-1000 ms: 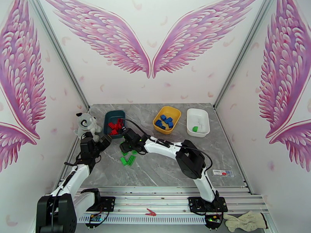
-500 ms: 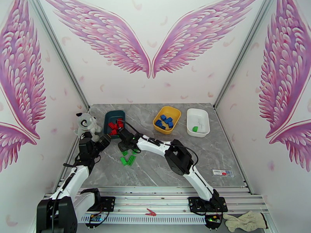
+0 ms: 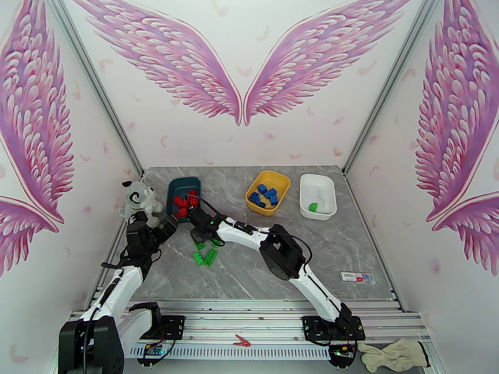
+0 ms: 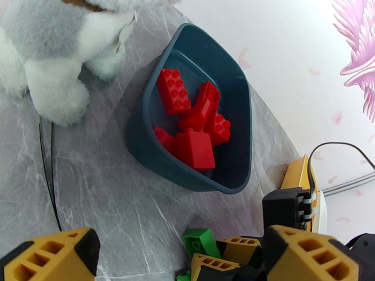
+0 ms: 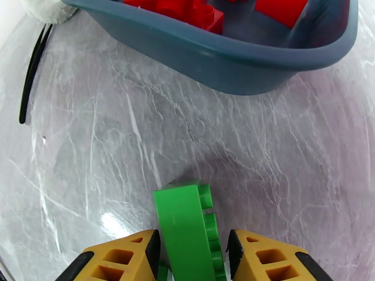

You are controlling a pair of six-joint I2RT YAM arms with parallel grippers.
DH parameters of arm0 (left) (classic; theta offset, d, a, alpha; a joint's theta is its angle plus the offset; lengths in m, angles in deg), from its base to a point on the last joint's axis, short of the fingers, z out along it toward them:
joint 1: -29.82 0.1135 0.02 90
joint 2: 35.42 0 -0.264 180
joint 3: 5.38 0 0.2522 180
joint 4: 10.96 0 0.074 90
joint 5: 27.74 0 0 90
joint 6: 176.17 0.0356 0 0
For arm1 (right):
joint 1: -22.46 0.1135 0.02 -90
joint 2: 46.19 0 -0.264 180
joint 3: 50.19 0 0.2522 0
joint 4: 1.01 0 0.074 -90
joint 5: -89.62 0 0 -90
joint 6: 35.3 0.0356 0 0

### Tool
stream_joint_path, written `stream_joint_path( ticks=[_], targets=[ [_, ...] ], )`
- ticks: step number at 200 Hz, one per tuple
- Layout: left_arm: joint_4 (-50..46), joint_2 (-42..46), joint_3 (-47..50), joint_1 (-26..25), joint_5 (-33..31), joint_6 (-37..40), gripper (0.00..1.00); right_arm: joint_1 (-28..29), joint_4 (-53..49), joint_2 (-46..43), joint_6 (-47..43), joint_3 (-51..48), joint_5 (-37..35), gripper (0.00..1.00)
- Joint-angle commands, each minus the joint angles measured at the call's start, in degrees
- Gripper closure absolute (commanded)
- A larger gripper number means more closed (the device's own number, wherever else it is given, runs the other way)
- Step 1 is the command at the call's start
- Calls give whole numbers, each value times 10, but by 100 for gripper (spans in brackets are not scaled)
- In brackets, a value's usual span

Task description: Sort the legos into containers by color

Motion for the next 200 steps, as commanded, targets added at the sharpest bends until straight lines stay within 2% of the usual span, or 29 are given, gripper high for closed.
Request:
stream_joint_path(
  ticks=[1,51,97,135,171,200],
  targets=[
    [8,8,10,3,6,-2,3,-2,-5,6,-1,4,-16,64],
    [17,9,10,-6,14,1,6,-2,35,-59,7,-65,-31,75],
    [23,5,-7,-67,-2,23,6,-14,69,-152,23,-159,-65,82],
    [29,-33,-43,-164,-23,57,3,-57,89,-246,53,-252,-90,83],
    [45,-90,-84,-272,-51,73,1,-138,90,-331,90,-333,-114,84],
    [-2,-147,-173,-374,-99,108,1,-221,88,-392,117,-375,-127,84]
  ],
)
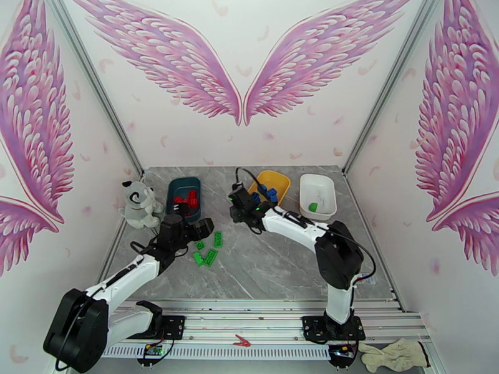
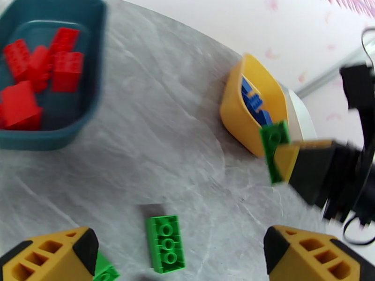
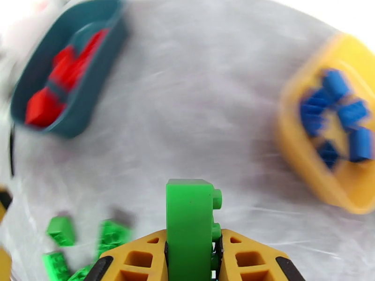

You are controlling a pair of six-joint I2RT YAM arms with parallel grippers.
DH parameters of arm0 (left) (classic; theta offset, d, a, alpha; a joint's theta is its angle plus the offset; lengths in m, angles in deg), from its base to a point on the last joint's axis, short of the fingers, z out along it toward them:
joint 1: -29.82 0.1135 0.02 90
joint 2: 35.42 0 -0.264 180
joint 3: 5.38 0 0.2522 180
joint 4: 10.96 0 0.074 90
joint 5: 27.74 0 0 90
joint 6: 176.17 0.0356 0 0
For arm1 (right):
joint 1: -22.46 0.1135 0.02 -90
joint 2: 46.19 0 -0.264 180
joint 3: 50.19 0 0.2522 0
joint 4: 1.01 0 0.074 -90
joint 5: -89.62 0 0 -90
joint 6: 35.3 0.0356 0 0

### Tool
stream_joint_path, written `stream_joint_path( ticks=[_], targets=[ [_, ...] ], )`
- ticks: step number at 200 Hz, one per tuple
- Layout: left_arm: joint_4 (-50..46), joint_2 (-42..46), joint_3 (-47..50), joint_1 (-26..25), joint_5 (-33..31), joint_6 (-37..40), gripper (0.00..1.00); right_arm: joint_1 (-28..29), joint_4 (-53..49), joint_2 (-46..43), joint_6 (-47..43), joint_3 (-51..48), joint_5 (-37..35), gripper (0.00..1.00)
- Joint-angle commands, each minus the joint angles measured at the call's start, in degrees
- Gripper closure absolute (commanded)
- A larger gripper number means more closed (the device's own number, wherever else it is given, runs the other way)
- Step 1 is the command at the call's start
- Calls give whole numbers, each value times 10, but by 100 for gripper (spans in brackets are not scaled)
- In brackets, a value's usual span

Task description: Sort the legos into containers by color

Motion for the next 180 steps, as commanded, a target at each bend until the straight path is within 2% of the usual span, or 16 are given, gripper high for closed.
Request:
stream_joint_path(
  ticks=[1,15,43,68,102,140,155,180],
  targets=[
    [-30,-33,-81,-66,-50,43,1,-55,3,-54,39,-33,-34,84],
    [-50,-53,-126,-108,-72,58,1,-97,-3,-75,48,-42,-52,83],
    [-47,-99,-197,-164,-64,82,1,-181,-18,-95,68,-45,-65,82],
    [-51,-143,-237,-209,-68,135,1,-232,-38,-76,74,-17,-86,80],
    [-25,-171,-232,-219,-46,162,2,-281,-78,-16,82,36,-109,79],
    [-18,-148,-203,-218,-72,182,2,-323,-106,43,84,77,-98,76],
    [-32,-129,-196,-211,-80,180,1,-331,-109,56,80,85,-90,69],
    [-45,-90,-179,-177,-80,153,1,-331,-107,51,78,82,-78,44]
  ],
)
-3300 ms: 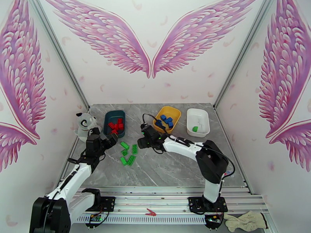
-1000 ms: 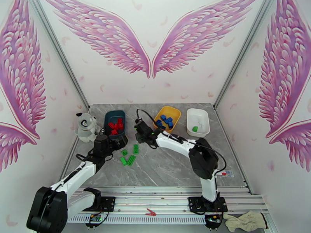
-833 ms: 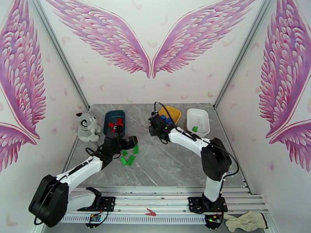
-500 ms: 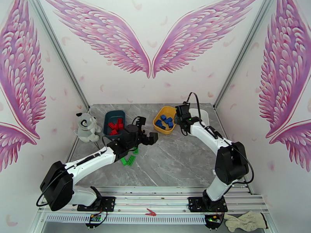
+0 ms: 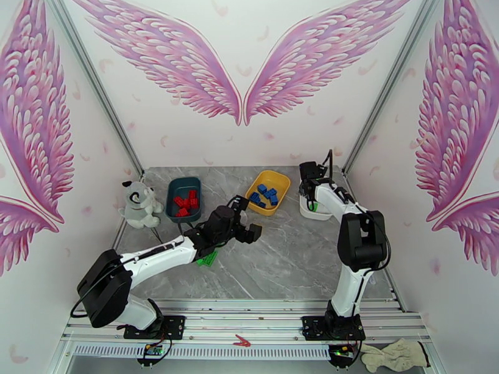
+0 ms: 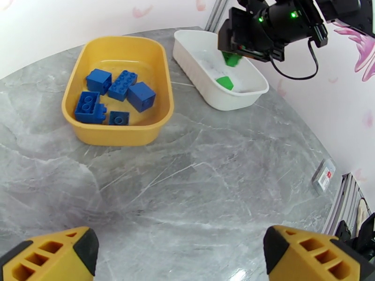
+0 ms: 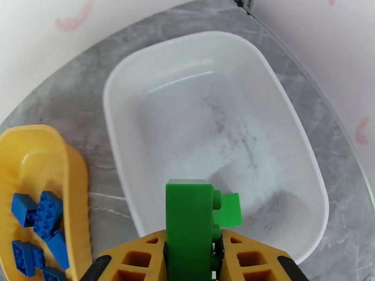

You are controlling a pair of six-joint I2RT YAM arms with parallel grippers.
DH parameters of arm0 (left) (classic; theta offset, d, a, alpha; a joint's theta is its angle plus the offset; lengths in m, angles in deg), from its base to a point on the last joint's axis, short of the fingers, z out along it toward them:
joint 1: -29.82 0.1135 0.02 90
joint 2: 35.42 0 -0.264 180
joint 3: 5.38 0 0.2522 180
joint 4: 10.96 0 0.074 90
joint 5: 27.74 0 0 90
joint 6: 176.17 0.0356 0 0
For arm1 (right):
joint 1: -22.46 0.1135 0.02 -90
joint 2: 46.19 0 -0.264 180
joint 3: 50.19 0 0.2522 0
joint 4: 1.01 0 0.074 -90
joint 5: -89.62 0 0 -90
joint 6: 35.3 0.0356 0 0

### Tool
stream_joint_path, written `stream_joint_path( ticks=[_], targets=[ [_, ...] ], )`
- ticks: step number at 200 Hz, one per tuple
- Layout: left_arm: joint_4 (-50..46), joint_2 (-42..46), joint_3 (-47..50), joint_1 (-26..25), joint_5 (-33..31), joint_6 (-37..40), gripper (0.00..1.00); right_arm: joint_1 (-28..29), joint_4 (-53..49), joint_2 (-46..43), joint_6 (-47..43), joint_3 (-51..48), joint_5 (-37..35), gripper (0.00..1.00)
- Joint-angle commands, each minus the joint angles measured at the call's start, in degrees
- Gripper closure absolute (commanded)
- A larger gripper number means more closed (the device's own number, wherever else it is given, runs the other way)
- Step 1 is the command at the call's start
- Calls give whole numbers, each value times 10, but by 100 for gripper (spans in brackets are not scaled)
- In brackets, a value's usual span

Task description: Sort the legos into containers by color

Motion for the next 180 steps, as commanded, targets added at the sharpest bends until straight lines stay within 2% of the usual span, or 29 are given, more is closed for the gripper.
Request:
stream_joint_path(
  ticks=[1,22,53,90,136,180],
  targets=[
    [-9,56,22,34,-12,-15,1,1,-12,-5,2,15,12,43],
    [-5,89,49,78,-16,-37,1,6,12,-35,2,-13,29,31],
    [5,112,90,153,-13,-78,1,40,45,-84,-5,-53,47,28],
    [19,106,123,232,5,-128,1,121,105,-125,-7,-117,78,22],
    [28,108,147,286,19,-161,1,269,136,-104,-19,-148,70,21],
    [20,131,161,313,2,-167,1,385,147,-47,-8,-131,94,28]
  ],
)
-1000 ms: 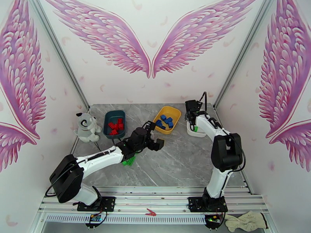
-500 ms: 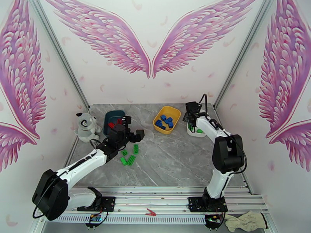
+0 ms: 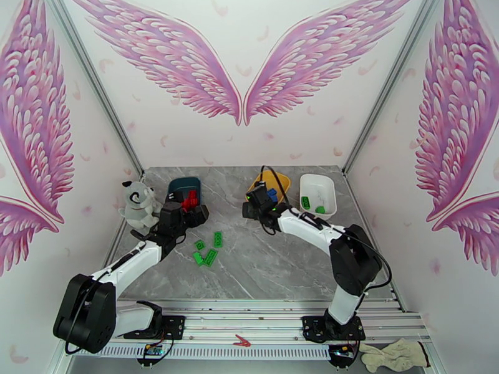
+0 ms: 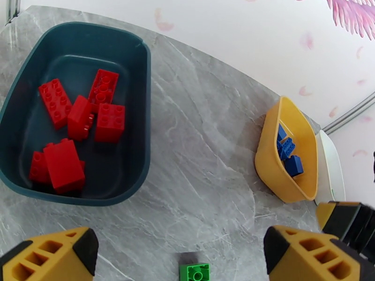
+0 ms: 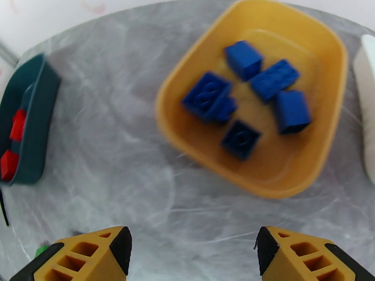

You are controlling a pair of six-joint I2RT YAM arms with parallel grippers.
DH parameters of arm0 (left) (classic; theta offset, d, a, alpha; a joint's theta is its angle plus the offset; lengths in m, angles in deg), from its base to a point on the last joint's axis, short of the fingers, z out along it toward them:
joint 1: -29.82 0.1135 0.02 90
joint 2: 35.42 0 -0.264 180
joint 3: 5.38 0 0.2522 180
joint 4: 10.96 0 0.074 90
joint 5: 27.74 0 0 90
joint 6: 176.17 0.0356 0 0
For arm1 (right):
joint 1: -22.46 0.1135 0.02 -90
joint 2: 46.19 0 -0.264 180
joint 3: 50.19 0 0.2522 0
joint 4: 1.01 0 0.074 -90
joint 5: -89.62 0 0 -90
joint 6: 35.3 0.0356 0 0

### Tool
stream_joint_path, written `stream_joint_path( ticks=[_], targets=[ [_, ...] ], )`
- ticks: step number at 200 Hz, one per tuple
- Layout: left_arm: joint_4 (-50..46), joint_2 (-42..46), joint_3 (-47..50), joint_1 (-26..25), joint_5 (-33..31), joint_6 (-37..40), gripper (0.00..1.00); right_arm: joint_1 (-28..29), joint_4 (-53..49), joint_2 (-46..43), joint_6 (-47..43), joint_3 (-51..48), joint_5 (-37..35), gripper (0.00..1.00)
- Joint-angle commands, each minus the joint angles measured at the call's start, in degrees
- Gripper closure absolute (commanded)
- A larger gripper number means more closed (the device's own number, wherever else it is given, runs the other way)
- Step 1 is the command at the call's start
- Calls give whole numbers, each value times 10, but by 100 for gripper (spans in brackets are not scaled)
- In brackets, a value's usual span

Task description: Sort the legos into containers by color

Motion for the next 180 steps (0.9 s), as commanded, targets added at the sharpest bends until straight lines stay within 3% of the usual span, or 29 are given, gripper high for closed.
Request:
stream_joint_path(
  ticks=[1,42,79,131,180],
  targets=[
    [3,26,15,19,-3,-12,1,42,12,38,3,11,20,28],
    [1,52,32,56,-10,-18,1,99,7,112,21,62,43,35],
    [0,57,38,70,-7,-20,1,127,1,153,23,97,44,35],
    [-2,68,41,73,-5,-20,1,144,-16,189,21,134,30,35],
    [-4,74,44,76,-5,-19,1,147,-27,220,29,154,15,41]
  ],
)
